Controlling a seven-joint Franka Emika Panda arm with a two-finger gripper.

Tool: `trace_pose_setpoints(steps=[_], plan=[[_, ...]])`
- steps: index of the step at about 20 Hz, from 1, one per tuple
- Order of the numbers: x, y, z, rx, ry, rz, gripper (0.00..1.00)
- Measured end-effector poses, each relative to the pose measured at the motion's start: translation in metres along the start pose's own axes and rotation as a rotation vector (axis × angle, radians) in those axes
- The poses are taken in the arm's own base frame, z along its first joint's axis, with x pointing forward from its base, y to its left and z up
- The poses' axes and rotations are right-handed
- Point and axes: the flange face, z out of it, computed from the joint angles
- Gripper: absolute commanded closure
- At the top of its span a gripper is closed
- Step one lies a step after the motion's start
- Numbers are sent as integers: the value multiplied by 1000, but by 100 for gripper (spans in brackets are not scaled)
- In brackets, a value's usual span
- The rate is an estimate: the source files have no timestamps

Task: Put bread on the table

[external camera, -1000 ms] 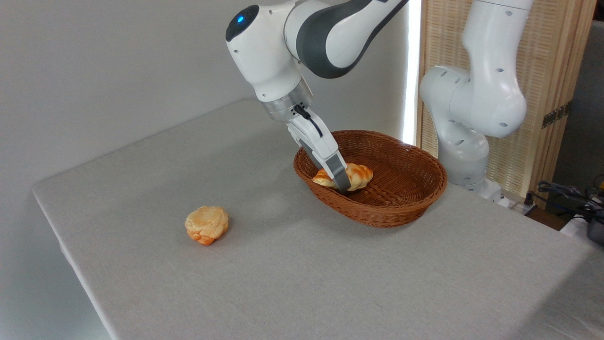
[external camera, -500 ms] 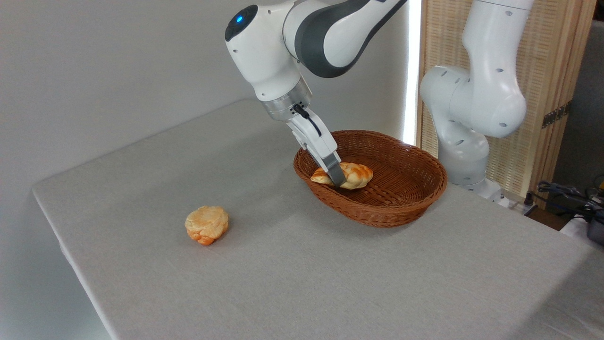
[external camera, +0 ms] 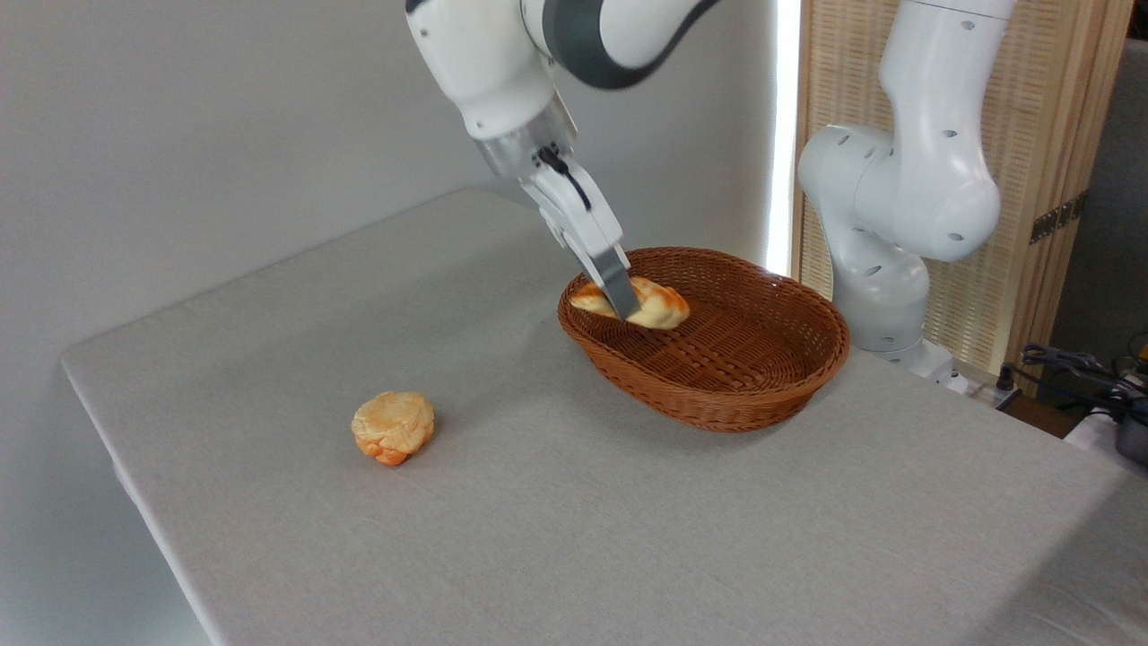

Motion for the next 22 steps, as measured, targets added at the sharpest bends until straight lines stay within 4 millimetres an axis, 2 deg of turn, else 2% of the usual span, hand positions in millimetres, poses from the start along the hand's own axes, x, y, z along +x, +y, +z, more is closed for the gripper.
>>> trace_pose_setpoints(steps=[6, 9, 11, 12, 14, 15, 16, 22], plan=[[3, -2, -68, 132, 130, 3, 63], [9, -21, -82, 226, 230, -13, 63], [17, -40, -82, 270, 281, -25, 62], [22, -48, -80, 286, 298, -29, 57], [31, -66, -74, 308, 323, -38, 29], [34, -75, -71, 308, 326, -45, 8], [37, -84, -68, 303, 324, -51, 0], [64, -119, -31, 294, 233, -33, 0]])
